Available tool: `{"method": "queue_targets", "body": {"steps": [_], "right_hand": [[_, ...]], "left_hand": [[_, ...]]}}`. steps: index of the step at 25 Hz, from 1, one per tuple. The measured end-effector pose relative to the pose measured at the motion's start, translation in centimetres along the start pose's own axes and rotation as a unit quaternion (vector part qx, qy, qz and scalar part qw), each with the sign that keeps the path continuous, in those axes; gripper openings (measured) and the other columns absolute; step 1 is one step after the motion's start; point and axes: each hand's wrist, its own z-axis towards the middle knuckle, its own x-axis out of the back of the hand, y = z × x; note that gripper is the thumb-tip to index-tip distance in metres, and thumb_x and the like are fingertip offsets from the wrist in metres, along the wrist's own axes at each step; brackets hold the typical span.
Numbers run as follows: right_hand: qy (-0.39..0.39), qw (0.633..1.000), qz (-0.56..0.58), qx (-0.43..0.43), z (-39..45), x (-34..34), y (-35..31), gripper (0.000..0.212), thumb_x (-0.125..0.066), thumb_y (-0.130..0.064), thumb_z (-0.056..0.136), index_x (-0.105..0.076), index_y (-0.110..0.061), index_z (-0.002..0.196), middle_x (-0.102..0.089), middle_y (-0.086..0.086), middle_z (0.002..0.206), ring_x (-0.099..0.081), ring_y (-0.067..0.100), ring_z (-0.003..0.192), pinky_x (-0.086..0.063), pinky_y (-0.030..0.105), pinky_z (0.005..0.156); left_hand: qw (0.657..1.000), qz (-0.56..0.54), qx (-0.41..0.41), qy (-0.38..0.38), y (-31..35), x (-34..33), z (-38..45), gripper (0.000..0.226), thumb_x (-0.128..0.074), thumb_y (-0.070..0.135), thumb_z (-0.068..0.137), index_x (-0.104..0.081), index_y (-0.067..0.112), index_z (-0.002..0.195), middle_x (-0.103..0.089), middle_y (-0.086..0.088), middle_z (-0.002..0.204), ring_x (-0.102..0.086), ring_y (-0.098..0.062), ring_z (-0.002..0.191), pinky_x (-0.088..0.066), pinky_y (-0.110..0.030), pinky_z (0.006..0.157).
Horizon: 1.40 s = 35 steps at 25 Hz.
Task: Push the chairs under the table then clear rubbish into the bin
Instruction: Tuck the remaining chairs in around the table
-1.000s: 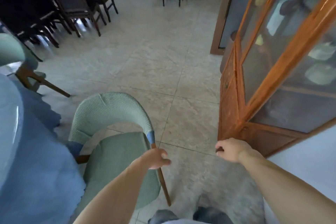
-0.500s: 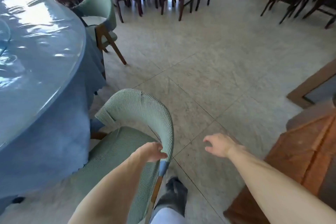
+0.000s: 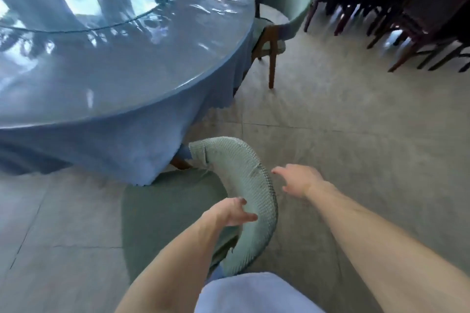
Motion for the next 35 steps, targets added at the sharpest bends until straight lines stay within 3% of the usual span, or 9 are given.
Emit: {"method": "queue_targets", "body": {"steps": [6,11,15,20,23,27,31,35], "right_hand": [[0.036,0.959,-0.192,0.205,8.7,2.1,-2.7,0.073,-0.054,-0.013,0.091,-0.023,-0.043,0.15,-0.028,-0.002,0.155,-0.036,0.026,0.136,-0.042,0.043,0.1],[0.028,0.884,-0.322,0.339,13.7,2.5,-0.1,0.056,-0.054,-0.018,0.094,-0.037,-0.041,0.142,-0.033,-0.01,0.151,-0.022,0.023,0.144,-0.038,0.047,0.104],[0.036,0.828,-0.367,0.423,16.2,2.3,1.8,0.076,-0.072,-0.04,0.081,-0.033,-0.04,0.146,-0.022,-0.008,0.158,-0.005,0.029,0.151,-0.013,0.056,0.117],[0.134,0.769,-0.368,0.506,18.5,1.5,0.9,0.063,-0.069,-0.051,0.078,-0.048,-0.038,0.136,-0.045,-0.002,0.136,-0.032,0.027,0.134,-0.022,0.052,0.114],[0.169,0.737,-0.354,0.55,20.4,0.9,1.3,0.048,-0.067,-0.049,0.078,-0.057,-0.032,0.122,-0.053,-0.003,0.124,-0.04,0.026,0.127,-0.022,0.05,0.114],[0.138,0.745,-0.316,0.57,21.0,1.0,2.0,0.038,-0.069,-0.045,0.078,-0.06,-0.029,0.111,-0.062,-0.01,0.117,-0.046,0.019,0.125,-0.021,0.041,0.115],[0.127,0.765,-0.308,0.551,19.1,0.7,3.1,0.031,-0.068,-0.047,0.078,-0.059,-0.031,0.104,-0.06,-0.014,0.103,-0.049,0.018,0.115,-0.013,0.059,0.116],[0.111,0.79,-0.291,0.528,16.9,-1.5,4.5,0.033,-0.066,-0.051,0.079,-0.058,-0.031,0.105,-0.059,-0.012,0.103,-0.049,0.02,0.114,-0.01,0.061,0.116]], "left_hand": [[0.979,-0.187,0.069,0.03,2.6,-0.9,-0.1,0.102,-0.06,0.073,0.078,-0.019,0.021,0.156,-0.035,-0.005,0.157,-0.038,-0.026,0.141,-0.034,-0.038,0.114],[0.928,-0.333,0.118,0.119,8.7,-3.5,1.8,0.105,-0.062,0.069,0.081,-0.01,0.019,0.158,-0.031,-0.013,0.156,-0.037,-0.03,0.14,-0.034,-0.033,0.111],[0.871,-0.34,0.258,0.241,12.6,-6.4,4.2,0.093,-0.06,0.067,0.078,-0.015,0.035,0.153,-0.039,-0.012,0.142,-0.047,-0.036,0.127,-0.042,-0.046,0.104],[0.842,-0.332,0.324,0.277,14.2,-6.6,5.4,0.073,-0.063,0.054,0.082,-0.028,0.029,0.141,-0.042,-0.009,0.132,-0.048,-0.035,0.12,-0.045,-0.049,0.094],[0.831,-0.317,0.355,0.288,14.0,-7.3,6.4,0.056,-0.065,0.026,0.084,-0.03,0.028,0.128,-0.044,-0.012,0.119,-0.055,-0.039,0.107,-0.051,-0.053,0.085],[0.856,-0.261,0.348,0.279,14.5,-7.6,6.5,0.066,-0.054,0.01,0.088,-0.026,0.027,0.145,-0.055,-0.015,0.114,-0.06,-0.04,0.101,-0.05,-0.047,0.078],[0.912,-0.18,0.29,0.226,13.8,-7.8,4.6,0.075,-0.05,0.01,0.089,-0.018,0.025,0.156,-0.062,-0.012,0.102,-0.061,-0.034,0.092,-0.051,-0.041,0.072],[0.945,-0.099,0.254,0.182,12.7,-8.9,2.5,0.076,-0.05,0.014,0.091,-0.014,0.025,0.157,-0.062,-0.01,0.094,-0.061,-0.031,0.086,-0.044,-0.035,0.064]]}}
